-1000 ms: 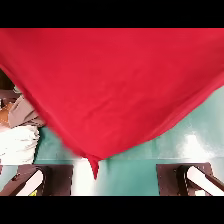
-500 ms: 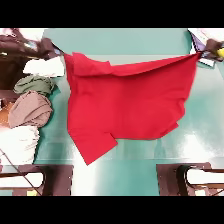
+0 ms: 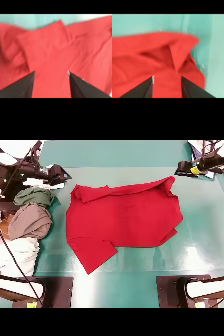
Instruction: Fold the shirts.
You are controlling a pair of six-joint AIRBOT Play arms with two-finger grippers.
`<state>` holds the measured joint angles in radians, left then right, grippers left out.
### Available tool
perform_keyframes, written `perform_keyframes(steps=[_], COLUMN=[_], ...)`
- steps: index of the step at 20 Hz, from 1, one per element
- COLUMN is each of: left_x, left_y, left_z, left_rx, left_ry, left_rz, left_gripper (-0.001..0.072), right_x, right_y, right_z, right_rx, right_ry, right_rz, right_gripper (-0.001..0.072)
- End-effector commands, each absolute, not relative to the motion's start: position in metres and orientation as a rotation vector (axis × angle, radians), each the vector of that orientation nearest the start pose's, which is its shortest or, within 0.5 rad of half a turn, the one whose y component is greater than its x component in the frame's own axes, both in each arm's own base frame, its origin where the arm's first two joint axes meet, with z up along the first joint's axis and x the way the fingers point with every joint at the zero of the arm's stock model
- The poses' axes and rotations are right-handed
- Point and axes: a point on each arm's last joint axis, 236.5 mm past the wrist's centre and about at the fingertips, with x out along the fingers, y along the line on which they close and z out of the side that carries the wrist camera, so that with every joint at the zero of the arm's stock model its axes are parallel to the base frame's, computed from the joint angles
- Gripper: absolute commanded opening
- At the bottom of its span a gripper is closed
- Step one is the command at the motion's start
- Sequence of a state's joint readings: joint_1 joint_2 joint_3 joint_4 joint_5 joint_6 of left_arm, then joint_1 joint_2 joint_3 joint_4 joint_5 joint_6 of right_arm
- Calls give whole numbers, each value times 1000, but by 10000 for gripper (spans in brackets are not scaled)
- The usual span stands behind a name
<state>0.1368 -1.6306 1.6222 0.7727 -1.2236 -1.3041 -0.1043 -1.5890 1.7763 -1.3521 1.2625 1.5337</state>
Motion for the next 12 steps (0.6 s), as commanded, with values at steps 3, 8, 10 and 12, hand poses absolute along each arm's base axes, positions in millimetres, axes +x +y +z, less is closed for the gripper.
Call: perform_keyframes(steps=[3, 8, 10, 12], left_x=[441, 351, 306, 270], left_y=[-34, -45, -56, -64], left_z=[60, 0, -32, -59], left_rx=[-494, -502, -538, -577], left_ry=[1253, 1371, 1437, 1489], left_rz=[-435, -380, -366, -342], left_gripper=[481, 482, 482, 482], right_x=[439, 398, 382, 371], right_y=[10, 18, 20, 22], right_z=[106, 90, 81, 76], right_rx=[275, 347, 357, 363], right_ry=[1200, 1184, 1191, 1184], right_rz=[223, 211, 202, 192], right_gripper=[366, 366, 366, 366])
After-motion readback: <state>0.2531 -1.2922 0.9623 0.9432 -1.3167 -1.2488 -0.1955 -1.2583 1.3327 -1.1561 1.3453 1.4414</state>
